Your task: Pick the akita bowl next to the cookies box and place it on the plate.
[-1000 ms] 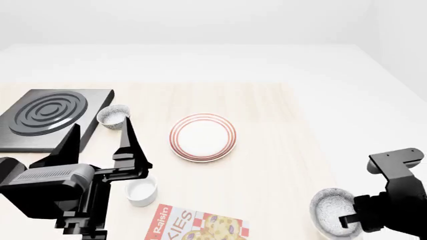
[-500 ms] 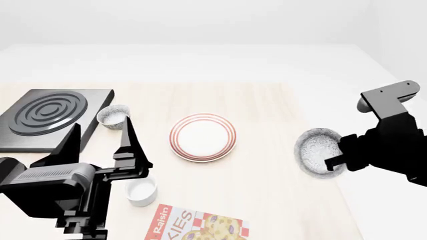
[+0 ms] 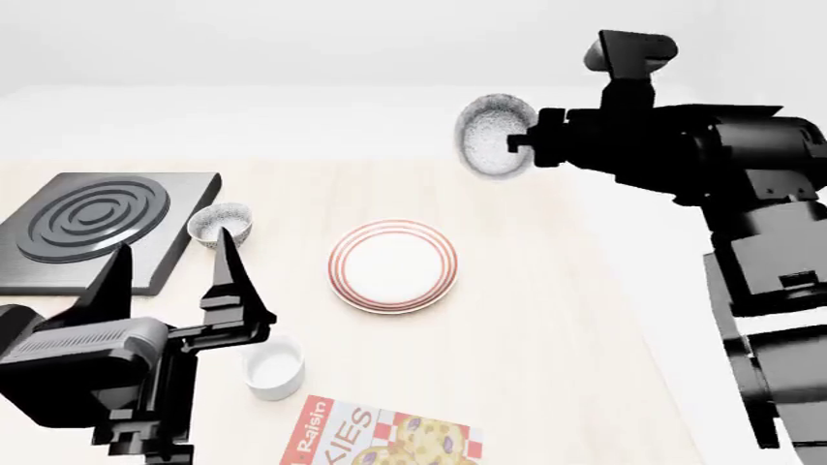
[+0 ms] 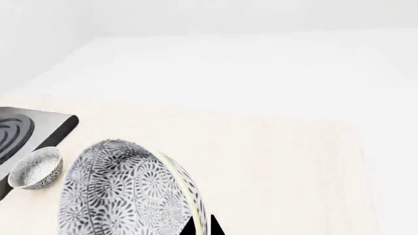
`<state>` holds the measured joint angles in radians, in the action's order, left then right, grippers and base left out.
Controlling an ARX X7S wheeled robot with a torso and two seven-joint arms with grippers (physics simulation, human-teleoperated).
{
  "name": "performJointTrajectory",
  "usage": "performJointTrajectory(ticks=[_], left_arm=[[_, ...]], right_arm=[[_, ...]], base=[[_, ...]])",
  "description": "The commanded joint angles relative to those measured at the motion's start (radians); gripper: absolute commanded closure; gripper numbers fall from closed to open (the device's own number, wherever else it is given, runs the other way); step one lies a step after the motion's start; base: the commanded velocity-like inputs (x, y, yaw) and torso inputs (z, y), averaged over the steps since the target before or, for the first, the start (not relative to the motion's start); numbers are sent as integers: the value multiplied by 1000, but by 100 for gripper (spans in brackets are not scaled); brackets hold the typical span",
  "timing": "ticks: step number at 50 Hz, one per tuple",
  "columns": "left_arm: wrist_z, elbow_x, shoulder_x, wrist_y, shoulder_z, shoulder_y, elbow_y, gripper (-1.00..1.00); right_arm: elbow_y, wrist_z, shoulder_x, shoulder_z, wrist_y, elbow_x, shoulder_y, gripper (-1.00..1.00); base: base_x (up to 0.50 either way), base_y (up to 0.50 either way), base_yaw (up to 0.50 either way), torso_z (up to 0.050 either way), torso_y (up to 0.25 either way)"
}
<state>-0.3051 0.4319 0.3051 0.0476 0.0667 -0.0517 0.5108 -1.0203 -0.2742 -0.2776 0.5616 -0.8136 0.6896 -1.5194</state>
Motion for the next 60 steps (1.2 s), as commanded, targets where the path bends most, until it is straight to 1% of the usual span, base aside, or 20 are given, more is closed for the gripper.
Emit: performJointTrajectory(ticks=[1,3,4,5,6,8,15,17,18,23,26,29,32,36,38,42,51,53,54,60], left_arm=[[-27,0,24,-16,-57,34,4,-100],[-27,3,30,-19,-65,44,0,-100],[-27,3,32,-19,-68,48,1,-100],[-26,-6,37,-34,-75,62,10,-100],[-27,-12,38,-44,-80,73,19,-100],[-28,-5,40,-52,-90,92,28,-100],[-40,15,38,-53,-104,136,49,-100],[-47,13,39,-50,-106,149,55,-100],[-51,12,39,-49,-107,156,61,-100],[-55,26,43,-39,-109,159,70,-100],[-46,42,44,-44,-112,152,57,-100],[-47,39,45,-44,-111,149,55,-100],[-50,42,46,-42,-112,146,56,-100],[-51,40,46,-46,-111,141,54,-100],[-50,36,47,-49,-109,141,55,-100],[-49,35,46,-50,-107,132,44,-100],[-50,35,47,-50,-102,120,33,-100],[-50,32,47,-52,-100,122,36,-100],[-51,33,47,-52,-100,121,36,-100],[-54,33,45,-54,-97,124,39,-100]], right_arm=[[-289,-132,252,-563,130,-405,-25,100],[-289,-156,275,-686,123,-469,-14,100],[-289,-143,277,-691,130,-448,-9,100],[-289,-149,277,-639,136,-352,-1,100],[-289,-123,277,-613,147,-294,6,100],[-289,-95,277,-589,130,-210,19,100],[-289,-101,277,-510,59,25,43,100],[-289,-90,277,-573,31,65,47,100],[-289,-69,277,-626,21,70,50,100],[-289,-82,277,-742,27,94,44,100],[-289,-88,277,-905,14,33,37,100],[-289,-100,277,-961,0,-20,30,100],[-289,-82,277,-904,8,9,30,100],[-289,-66,277,-970,10,-43,31,100],[-289,-56,277,-979,7,-59,32,100],[-289,-33,277,-888,5,-15,41,100],[-289,19,277,-840,14,-55,49,100],[-289,26,277,-802,19,-60,48,100],[-289,26,277,-755,50,-61,44,100],[-289,38,277,-777,35,-103,36,100]], base=[[0,0,0,0,0],[0,0,0,0,0],[0,0,0,0,0],[0,0,0,0,0],[0,0,0,0,0],[0,0,0,0,0],[0,0,0,0,0],[0,0,0,0,0],[0,0,0,0,10],[0,0,0,0,0],[0,0,0,0,0],[0,0,0,0,0],[0,0,0,2,-225],[0,0,0,5,-250],[0,0,0,5,-250],[0,0,0,5,-250],[0,0,0,5,-250],[0,0,0,5,-250],[0,0,0,5,-250],[0,0,0,5,-250]])
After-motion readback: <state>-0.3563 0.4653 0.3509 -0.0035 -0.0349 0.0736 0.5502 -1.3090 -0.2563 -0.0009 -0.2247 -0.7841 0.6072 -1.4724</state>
